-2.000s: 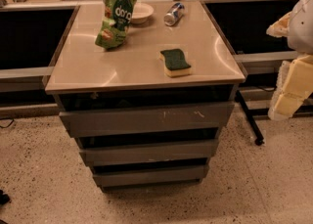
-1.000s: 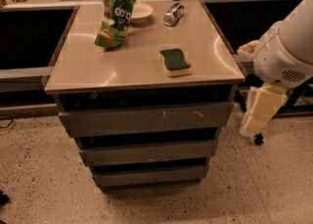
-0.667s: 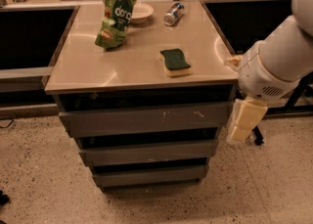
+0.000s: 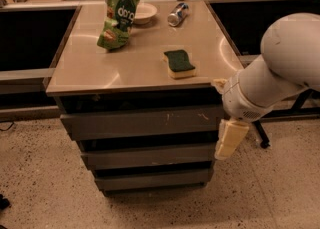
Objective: Open top drawer
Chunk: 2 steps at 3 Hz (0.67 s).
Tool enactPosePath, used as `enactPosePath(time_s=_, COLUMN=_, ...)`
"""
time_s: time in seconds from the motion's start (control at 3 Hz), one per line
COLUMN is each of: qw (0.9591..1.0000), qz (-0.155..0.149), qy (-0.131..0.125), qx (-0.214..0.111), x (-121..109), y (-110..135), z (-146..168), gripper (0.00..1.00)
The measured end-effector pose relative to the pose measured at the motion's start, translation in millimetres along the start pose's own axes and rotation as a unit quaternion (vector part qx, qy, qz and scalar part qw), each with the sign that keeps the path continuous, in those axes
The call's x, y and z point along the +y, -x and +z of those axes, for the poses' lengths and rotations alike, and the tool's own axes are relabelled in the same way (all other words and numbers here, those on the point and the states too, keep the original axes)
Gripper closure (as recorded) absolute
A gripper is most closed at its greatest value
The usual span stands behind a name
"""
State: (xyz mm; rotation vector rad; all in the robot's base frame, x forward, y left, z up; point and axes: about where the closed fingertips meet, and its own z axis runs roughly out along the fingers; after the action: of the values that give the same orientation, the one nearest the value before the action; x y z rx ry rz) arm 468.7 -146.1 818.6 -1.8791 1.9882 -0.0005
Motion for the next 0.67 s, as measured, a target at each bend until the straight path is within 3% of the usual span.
enactPosePath(time_s=0.33, qw=0.9997, qz=-0.007, qy=0.012, qx=-0.020, x=-10.5, y=6.3, z=79.3, gripper=0.00)
enactPosePath(time_s=0.67, qw=0.9996, qz=-0.007, qy=0.016, qx=-0.020, x=-11.0, y=3.4, z=89.3, gripper=0.00)
